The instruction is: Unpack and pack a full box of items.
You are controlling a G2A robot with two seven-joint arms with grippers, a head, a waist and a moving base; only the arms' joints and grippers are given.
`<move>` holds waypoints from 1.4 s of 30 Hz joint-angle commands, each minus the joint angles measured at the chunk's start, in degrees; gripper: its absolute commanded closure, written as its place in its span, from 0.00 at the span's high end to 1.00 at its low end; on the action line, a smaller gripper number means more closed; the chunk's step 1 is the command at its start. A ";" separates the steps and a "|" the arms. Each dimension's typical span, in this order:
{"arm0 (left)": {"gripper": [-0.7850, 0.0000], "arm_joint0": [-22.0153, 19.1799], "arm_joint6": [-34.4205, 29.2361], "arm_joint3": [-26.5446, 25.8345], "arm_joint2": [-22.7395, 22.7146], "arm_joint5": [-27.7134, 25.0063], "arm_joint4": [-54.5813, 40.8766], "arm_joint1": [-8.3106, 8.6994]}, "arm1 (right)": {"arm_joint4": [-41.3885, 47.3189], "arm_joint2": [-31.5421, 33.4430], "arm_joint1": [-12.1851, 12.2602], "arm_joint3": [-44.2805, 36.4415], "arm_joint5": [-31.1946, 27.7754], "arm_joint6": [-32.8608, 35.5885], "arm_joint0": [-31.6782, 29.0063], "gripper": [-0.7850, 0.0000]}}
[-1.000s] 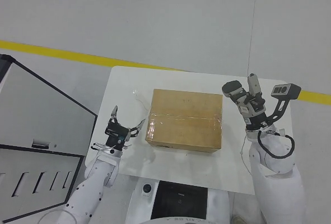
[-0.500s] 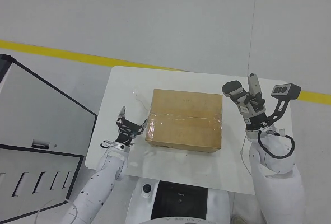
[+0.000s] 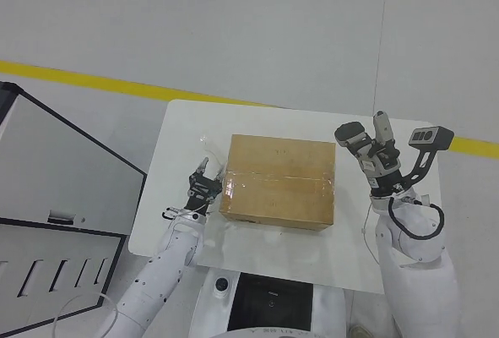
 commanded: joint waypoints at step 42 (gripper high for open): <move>1.00 9.33 1.01 -6.76 -9.65 -9.80 1.38 1.73 | 3.16 11.22 1.55 6.32 -3.24 4.32 -3.29 1.00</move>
